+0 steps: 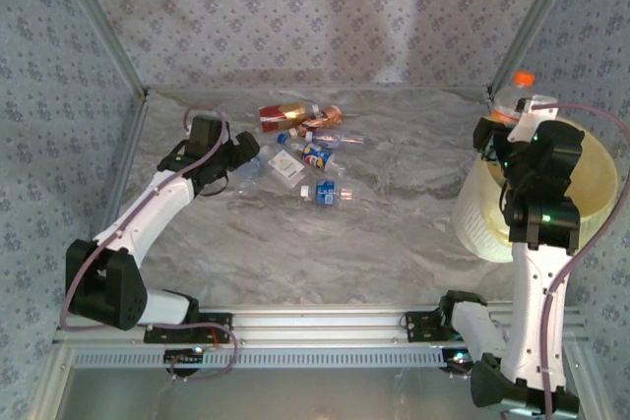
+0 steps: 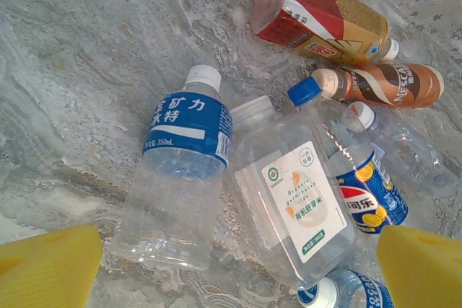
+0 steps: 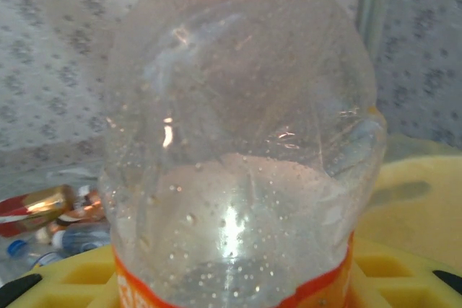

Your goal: Put the plastic bottles in the bin

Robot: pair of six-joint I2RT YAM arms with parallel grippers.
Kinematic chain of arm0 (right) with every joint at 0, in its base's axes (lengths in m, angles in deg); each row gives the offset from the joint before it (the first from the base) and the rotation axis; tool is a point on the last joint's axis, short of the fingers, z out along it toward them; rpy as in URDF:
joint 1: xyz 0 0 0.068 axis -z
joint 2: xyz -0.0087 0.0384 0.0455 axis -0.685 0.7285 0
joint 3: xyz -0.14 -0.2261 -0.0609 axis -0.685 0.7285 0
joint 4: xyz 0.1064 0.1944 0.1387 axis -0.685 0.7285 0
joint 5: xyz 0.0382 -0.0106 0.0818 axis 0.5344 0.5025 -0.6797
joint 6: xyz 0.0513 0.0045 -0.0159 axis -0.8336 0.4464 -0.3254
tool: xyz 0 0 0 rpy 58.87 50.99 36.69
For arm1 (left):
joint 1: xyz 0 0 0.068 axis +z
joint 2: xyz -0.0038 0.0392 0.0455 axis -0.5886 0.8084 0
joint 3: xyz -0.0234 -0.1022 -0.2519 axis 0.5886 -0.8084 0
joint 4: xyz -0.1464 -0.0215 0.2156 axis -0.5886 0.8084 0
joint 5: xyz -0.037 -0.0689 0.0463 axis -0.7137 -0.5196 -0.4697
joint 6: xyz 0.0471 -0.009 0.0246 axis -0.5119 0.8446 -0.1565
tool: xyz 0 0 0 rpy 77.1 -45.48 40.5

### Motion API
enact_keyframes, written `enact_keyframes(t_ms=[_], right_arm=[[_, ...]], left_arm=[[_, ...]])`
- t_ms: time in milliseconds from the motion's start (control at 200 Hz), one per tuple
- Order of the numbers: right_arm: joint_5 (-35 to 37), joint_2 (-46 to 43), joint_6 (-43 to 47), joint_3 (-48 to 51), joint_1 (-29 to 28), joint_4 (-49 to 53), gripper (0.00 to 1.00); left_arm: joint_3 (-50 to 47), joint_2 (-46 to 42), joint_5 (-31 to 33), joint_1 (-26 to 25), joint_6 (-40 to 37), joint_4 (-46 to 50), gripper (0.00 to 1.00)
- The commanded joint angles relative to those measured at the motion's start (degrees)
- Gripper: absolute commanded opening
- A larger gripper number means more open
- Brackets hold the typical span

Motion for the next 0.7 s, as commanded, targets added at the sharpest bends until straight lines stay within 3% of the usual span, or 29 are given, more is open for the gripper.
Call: enact_keyframes(t_ms=[0,225,385,535,695], right_arm=[[0.2,0.2,-1.5,-2.1,4.1,3.3,0.45],[4.3,1.4,-0.8,-1.5,13.1,5.0,0.45],[9.7,2.2,0.1,0.5,18.1,4.8,0.46],[14.8,3.1,-0.1,3.9,20.4,3.5,0.47],[16.9,4.9,-1.5,6.7,20.6,2.0,0.49]], left_arm=[[1.5,1.0,-1.4,0.3,0.7,-0.8,0.98],[1.9,1.7,-1.5,0.3,0.2,-0.1,0.98],[4.4,4.5,-0.2,0.8,-6.1,3.0,0.98],[8.2,9.7,-4.6,2.3,-13.6,7.1,0.98],[10.0,12.2,-1.9,2.8,-18.6,9.7,0.98]])
